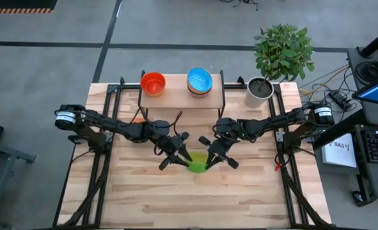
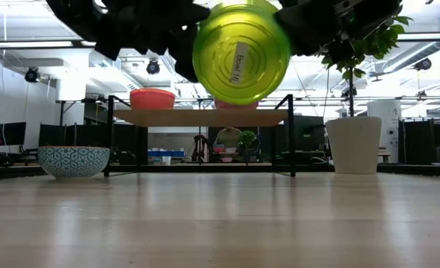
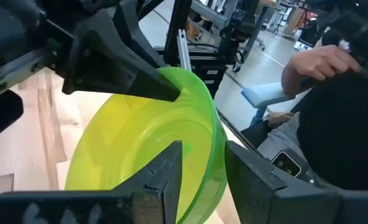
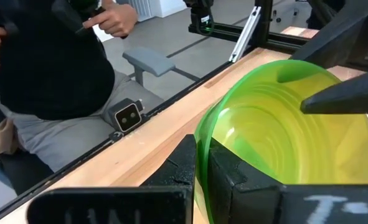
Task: Place and stack bowls onto a shelf
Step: Stack the green bowl on top of the orange bowl on the shelf
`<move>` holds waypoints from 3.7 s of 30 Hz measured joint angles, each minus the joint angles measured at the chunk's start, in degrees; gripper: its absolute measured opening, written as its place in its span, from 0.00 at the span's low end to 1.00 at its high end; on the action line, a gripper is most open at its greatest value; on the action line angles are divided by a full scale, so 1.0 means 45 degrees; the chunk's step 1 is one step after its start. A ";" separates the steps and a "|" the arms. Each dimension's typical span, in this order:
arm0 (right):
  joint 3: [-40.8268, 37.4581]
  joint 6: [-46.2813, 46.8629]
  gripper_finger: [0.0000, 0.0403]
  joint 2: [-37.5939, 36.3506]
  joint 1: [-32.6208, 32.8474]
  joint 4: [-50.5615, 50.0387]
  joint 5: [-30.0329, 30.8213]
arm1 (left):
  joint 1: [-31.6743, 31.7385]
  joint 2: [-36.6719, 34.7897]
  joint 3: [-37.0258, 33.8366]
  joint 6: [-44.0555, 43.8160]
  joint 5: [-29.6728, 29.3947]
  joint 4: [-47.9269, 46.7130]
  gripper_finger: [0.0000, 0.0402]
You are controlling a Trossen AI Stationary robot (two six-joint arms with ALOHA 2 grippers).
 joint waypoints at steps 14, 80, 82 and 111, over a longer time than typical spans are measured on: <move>-0.0002 0.0874 0.18 0.0000 -0.0029 0.0122 0.1087 | -0.0022 0.0124 -0.0015 0.0254 0.0167 0.0032 0.01; -0.0117 0.1405 0.37 -0.2288 -0.0772 -0.1112 0.3283 | 0.8183 -0.2885 0.6654 0.5420 -0.7711 -1.6209 0.00; -0.0117 0.1396 0.37 -0.2288 -0.0772 -0.1112 0.3283 | 0.8201 -0.2774 0.6654 0.5469 -0.7964 -1.6184 0.00; -0.0121 0.1328 0.37 -0.2283 -0.0772 -0.1292 0.3288 | 0.8233 -0.2936 0.6635 0.4885 -0.8482 -1.5980 0.20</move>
